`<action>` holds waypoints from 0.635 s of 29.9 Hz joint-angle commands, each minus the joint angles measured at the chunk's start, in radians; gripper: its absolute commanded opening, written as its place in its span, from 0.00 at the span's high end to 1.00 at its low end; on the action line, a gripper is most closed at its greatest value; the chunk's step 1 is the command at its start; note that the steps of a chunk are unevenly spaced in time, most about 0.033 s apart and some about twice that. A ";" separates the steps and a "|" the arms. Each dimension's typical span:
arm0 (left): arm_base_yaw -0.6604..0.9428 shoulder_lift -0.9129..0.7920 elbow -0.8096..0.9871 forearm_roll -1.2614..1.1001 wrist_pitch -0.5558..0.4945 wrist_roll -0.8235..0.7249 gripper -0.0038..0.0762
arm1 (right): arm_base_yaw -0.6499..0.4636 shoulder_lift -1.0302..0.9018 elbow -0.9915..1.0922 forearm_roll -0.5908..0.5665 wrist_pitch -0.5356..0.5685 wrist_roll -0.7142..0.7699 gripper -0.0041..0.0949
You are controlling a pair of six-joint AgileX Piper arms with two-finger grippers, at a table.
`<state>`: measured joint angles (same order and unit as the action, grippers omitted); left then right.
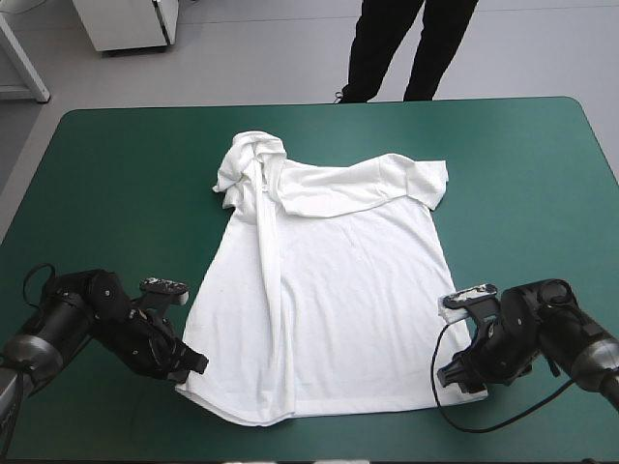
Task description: Fold the cloth
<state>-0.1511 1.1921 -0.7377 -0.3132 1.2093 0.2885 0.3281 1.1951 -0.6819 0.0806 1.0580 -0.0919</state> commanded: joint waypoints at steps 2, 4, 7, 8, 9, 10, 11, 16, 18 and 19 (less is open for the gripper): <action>-0.007 -0.032 -0.036 -0.024 0.060 -0.008 0.96 | 0.003 -0.002 0.039 0.016 -0.008 -0.012 0.42; -0.007 -0.038 -0.036 -0.024 0.064 -0.008 0.96 | 0.003 -0.001 0.065 0.023 -0.019 -0.015 0.42; -0.007 -0.041 -0.036 -0.024 0.067 -0.008 0.96 | 0.003 0.001 0.079 0.030 -0.021 -0.015 0.46; -0.007 -0.042 -0.036 -0.024 0.069 -0.008 0.96 | 0.003 0.001 0.079 0.032 -0.023 -0.015 0.51; -0.007 -0.042 -0.036 -0.025 0.069 -0.008 0.96 | 0.003 0.001 0.079 0.041 -0.028 -0.017 0.56; -0.007 -0.042 -0.036 -0.025 0.069 -0.008 0.96 | 0.003 0.003 0.079 0.053 -0.040 -0.025 0.65; -0.007 -0.042 -0.036 -0.025 0.069 -0.008 0.96 | 0.003 0.003 0.079 0.064 -0.054 -0.026 0.72; -0.007 -0.042 -0.036 -0.037 0.069 -0.008 0.96 | 0.003 0.048 0.079 0.187 -0.092 -0.109 0.97; -0.007 -0.046 -0.036 -0.037 0.071 -0.008 0.96 | 0.003 0.078 0.079 0.241 -0.093 -0.136 0.97; -0.007 -0.051 -0.036 -0.039 0.071 -0.008 0.96 | 0.003 0.095 0.079 0.266 -0.093 -0.152 0.97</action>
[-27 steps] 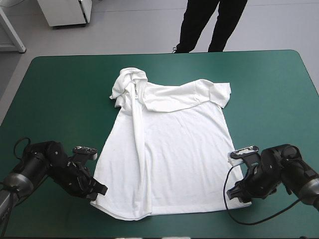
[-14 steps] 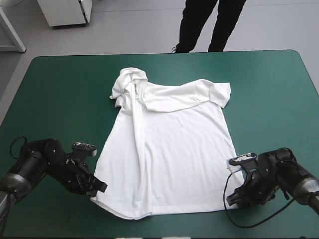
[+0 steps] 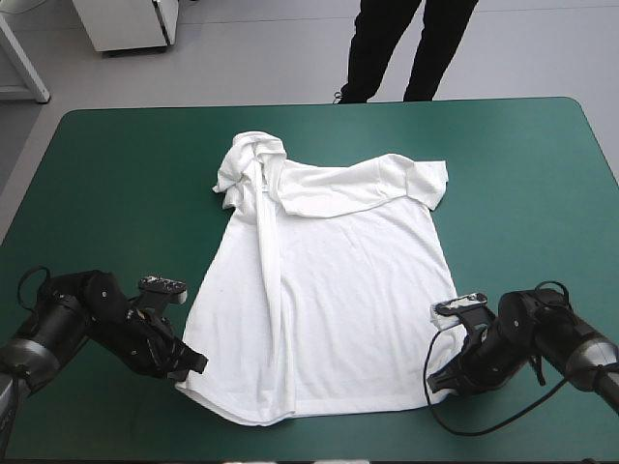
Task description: Fold the cloth
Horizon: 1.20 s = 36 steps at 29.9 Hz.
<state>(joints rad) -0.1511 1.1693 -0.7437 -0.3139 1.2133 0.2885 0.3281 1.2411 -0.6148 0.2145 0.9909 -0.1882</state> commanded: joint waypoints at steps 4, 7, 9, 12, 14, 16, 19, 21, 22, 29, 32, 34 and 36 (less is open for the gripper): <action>-0.007 -0.048 -0.038 -0.053 0.068 -0.006 0.96 | 0.003 0.087 0.006 0.155 -0.048 -0.100 0.97; -0.007 -0.064 -0.084 -0.066 0.074 -0.004 0.96 | 0.003 0.078 -0.050 0.098 -0.073 -0.095 0.97; -0.007 -0.081 -0.135 -0.066 0.074 -0.004 0.96 | 0.003 0.065 -0.135 0.039 -0.042 -0.059 0.97; -0.007 -0.111 -0.219 -0.078 0.075 -0.004 0.96 | 0.003 0.023 -0.296 -0.057 0.040 -0.007 0.97; -0.007 -0.127 -0.286 -0.078 0.075 -0.004 0.96 | 0.003 -0.013 -0.418 -0.113 0.090 0.018 0.97; -0.007 -0.142 -0.356 -0.103 0.075 -0.004 0.96 | 0.003 -0.053 -0.563 -0.162 0.135 0.043 0.97; -0.007 -0.164 -0.460 -0.124 0.075 -0.004 0.96 | 0.003 -0.092 -0.761 -0.175 0.206 0.055 0.97; -0.007 -0.185 -0.530 -0.149 0.075 0.000 0.96 | 0.003 -0.116 -0.879 -0.173 0.227 0.076 0.97; -0.007 -0.197 -0.571 -0.171 0.075 0.006 0.96 | 0.003 -0.130 -0.929 -0.168 0.227 0.078 0.97; -0.007 -0.228 -0.958 -0.255 0.049 0.121 0.96 | 0.003 -0.184 -1.214 -0.157 0.227 0.078 0.97; -0.007 -0.224 -1.149 -0.266 -0.061 0.210 0.96 | 0.003 -0.189 -1.336 -0.161 0.205 0.075 0.97; -0.007 -0.215 -1.269 -0.266 -0.156 0.252 0.96 | 0.003 -0.185 -1.430 -0.161 0.174 0.068 0.97; -0.007 -0.200 -1.372 -0.264 -0.214 0.270 0.96 | 0.003 -0.180 -1.503 -0.161 0.126 0.054 0.97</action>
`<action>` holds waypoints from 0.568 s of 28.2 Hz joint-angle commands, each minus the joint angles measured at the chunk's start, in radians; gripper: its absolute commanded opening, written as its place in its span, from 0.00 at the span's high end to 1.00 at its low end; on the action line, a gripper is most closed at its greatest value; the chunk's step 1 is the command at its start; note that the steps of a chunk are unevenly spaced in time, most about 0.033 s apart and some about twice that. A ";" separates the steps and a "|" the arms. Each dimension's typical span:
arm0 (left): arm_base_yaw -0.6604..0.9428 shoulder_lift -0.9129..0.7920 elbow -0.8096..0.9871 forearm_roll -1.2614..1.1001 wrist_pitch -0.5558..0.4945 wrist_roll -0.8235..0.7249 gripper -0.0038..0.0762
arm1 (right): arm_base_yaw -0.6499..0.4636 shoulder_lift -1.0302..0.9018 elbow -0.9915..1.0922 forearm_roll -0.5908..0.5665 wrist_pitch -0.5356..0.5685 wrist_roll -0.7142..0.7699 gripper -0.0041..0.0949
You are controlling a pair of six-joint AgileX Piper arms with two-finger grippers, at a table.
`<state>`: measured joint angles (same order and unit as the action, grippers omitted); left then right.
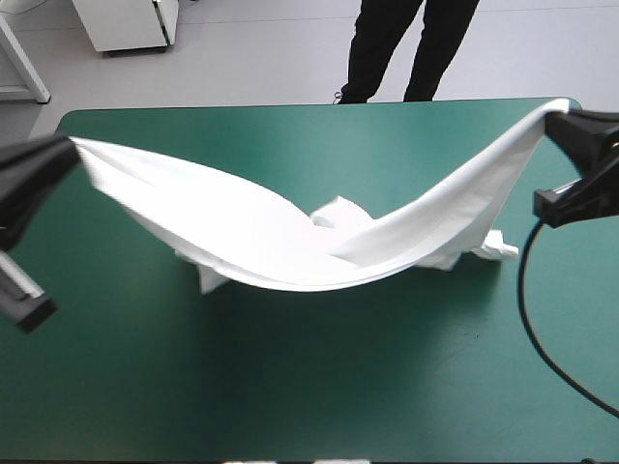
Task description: Fold the cloth
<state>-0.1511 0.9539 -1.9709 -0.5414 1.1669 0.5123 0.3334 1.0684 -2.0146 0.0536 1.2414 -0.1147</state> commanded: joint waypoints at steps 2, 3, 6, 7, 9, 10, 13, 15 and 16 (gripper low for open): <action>-0.007 0.037 -0.222 -0.037 -0.200 0.085 0.96 | -0.002 -0.006 -0.169 -0.002 -0.198 -0.040 0.97; -0.007 0.044 -0.245 -0.039 -0.218 0.104 0.96 | -0.002 -0.007 -0.195 -0.007 -0.233 -0.047 0.97; -0.007 0.068 -0.290 -0.036 -0.321 0.153 0.96 | -0.002 0.000 -0.252 -0.016 -0.350 -0.068 0.97; -0.007 0.074 -0.292 -0.034 -0.365 0.170 0.96 | -0.002 0.003 -0.259 -0.024 -0.386 -0.076 0.97; -0.007 0.092 -0.292 -0.004 -0.437 0.172 0.96 | -0.002 0.009 -0.266 -0.054 -0.444 -0.076 0.97; -0.007 0.106 -0.292 0.012 -0.461 0.172 0.96 | -0.002 0.022 -0.266 -0.072 -0.469 -0.076 0.97; -0.007 0.171 -0.292 0.074 -0.533 0.169 0.96 | -0.002 0.068 -0.266 -0.162 -0.558 -0.070 0.97; -0.007 0.253 -0.292 0.103 -0.628 0.163 0.96 | -0.002 0.135 -0.268 -0.274 -0.655 -0.030 0.97; -0.007 0.284 -0.292 0.108 -0.663 0.163 0.96 | -0.002 0.162 -0.268 -0.306 -0.683 -0.010 0.98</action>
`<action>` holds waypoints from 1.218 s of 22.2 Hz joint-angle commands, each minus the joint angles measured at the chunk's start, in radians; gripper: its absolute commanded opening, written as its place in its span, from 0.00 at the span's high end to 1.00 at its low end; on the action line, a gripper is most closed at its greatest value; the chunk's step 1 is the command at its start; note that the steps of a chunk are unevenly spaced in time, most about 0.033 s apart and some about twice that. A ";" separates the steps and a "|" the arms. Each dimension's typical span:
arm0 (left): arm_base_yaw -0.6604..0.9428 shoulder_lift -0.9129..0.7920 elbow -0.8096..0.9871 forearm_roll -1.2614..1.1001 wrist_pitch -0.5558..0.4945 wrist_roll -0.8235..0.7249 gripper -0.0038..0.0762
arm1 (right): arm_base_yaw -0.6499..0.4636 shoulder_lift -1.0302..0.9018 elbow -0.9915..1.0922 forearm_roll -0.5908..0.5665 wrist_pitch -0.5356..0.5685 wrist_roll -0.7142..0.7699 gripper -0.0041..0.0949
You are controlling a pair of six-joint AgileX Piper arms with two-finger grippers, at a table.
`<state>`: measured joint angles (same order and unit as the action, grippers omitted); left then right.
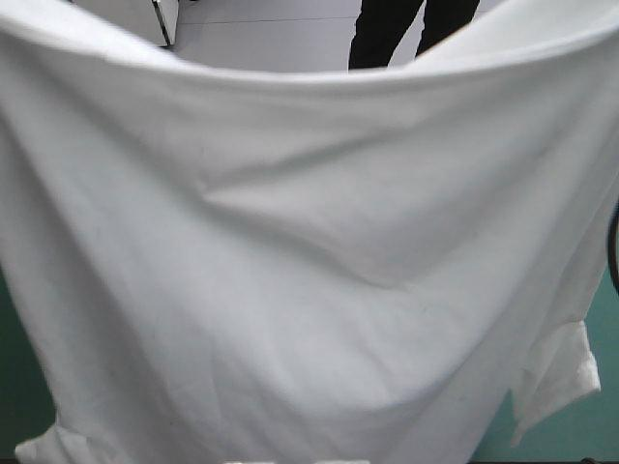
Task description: Fold the cloth
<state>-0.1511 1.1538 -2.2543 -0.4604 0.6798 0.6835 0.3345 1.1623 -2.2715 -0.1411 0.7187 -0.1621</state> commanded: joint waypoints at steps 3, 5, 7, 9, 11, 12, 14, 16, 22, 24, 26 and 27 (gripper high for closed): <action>-0.007 0.257 -0.017 0.037 -0.386 -0.008 0.96 | -0.003 0.218 -0.042 -0.284 -0.286 0.132 0.98; -0.007 0.374 -0.071 0.023 -0.513 -0.008 0.96 | -0.005 0.332 -0.107 -0.364 -0.371 0.145 0.98; -0.007 0.513 -0.217 -0.010 -0.590 -0.002 0.96 | -0.046 0.476 -0.232 -0.380 -0.469 0.162 0.98; -0.007 0.673 -0.439 -0.010 -0.580 -0.002 0.96 | -0.107 0.619 -0.392 -0.374 -0.553 0.215 0.98; -0.007 0.798 -0.665 -0.021 -0.579 -0.002 0.96 | -0.179 0.742 -0.557 -0.294 -0.564 0.244 0.98; -0.007 0.841 -0.734 -0.048 -0.576 -0.001 0.96 | -0.210 0.789 -0.617 -0.255 -0.570 0.221 0.98; -0.005 0.871 -0.769 -0.054 -0.566 0.004 0.96 | -0.259 0.836 -0.663 -0.183 -0.610 0.206 0.98; -0.005 0.876 -0.762 -0.054 -0.553 0.014 0.96 | -0.273 0.844 -0.663 -0.149 -0.613 0.206 0.98; 0.038 0.876 -0.626 -0.051 -0.382 -0.012 0.96 | -0.275 0.918 -0.663 -0.099 -0.458 0.137 0.98; 0.081 0.876 -0.556 -0.051 -0.271 -0.147 0.96 | -0.273 0.970 -0.663 -0.041 -0.273 0.088 0.98; 0.121 0.876 -0.489 -0.049 -0.094 -0.211 0.96 | -0.273 1.008 -0.663 0.029 -0.050 0.010 0.98; 0.126 0.876 -0.468 -0.049 -0.022 -0.219 0.96 | -0.273 1.021 -0.663 0.044 0.019 -0.003 0.98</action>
<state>-0.0488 2.0862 -2.7523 -0.4919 0.5497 0.5284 0.0675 2.2108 -2.9140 -0.1392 0.6050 -0.1096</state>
